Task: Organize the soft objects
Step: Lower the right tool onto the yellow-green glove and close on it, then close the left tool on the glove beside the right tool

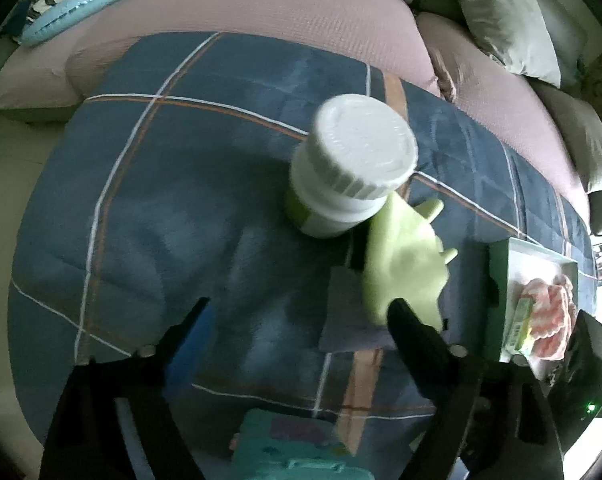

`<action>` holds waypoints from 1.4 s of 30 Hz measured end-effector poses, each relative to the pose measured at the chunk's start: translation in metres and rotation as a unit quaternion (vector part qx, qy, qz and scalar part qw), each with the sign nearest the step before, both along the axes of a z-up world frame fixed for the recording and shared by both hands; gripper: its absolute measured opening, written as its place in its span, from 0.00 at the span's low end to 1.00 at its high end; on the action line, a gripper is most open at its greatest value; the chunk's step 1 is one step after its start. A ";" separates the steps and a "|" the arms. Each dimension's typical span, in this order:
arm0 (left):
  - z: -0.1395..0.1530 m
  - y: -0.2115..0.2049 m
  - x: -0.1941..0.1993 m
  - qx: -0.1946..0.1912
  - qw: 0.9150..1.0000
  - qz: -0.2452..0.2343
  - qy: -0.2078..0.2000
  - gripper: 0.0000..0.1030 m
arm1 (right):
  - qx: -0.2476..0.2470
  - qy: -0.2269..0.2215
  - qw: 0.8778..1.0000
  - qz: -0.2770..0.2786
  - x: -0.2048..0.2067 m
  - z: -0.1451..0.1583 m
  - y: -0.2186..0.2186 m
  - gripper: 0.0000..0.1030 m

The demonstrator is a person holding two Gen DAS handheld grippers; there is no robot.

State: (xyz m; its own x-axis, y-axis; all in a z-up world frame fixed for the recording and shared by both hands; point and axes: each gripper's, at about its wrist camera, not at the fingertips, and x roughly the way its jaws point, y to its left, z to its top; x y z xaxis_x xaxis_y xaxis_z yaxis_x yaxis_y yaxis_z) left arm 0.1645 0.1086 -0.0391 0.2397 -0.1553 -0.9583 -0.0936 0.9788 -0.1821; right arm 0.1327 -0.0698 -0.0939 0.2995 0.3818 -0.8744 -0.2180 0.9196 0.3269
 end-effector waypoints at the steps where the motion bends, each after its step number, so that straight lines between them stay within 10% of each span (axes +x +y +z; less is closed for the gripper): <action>1: -0.001 -0.003 0.003 -0.006 1.000 -0.002 0.003 0.79 | 0.003 0.001 1.000 0.000 0.000 0.005 -0.001 0.06; 11: -0.018 -0.026 0.020 -0.055 0.998 -0.010 0.032 0.51 | 0.009 0.009 1.000 -0.001 0.005 0.008 -0.009 0.09; 18: -0.023 -0.031 0.025 -0.098 0.995 0.002 0.029 0.09 | 0.017 0.015 1.000 -0.001 0.007 0.009 -0.011 0.13; 21: -0.021 -0.027 0.022 -0.100 0.995 0.003 0.023 0.08 | 0.031 0.016 0.999 -0.007 0.009 0.011 -0.015 0.29; 33: -0.008 -0.002 0.002 -0.090 0.996 0.016 0.005 0.06 | 0.075 0.028 0.996 -0.038 0.019 0.005 -0.017 0.35; 42: -0.011 0.006 0.002 -0.093 0.995 0.027 0.005 0.06 | 0.092 0.028 0.993 -0.068 0.020 0.001 -0.024 0.15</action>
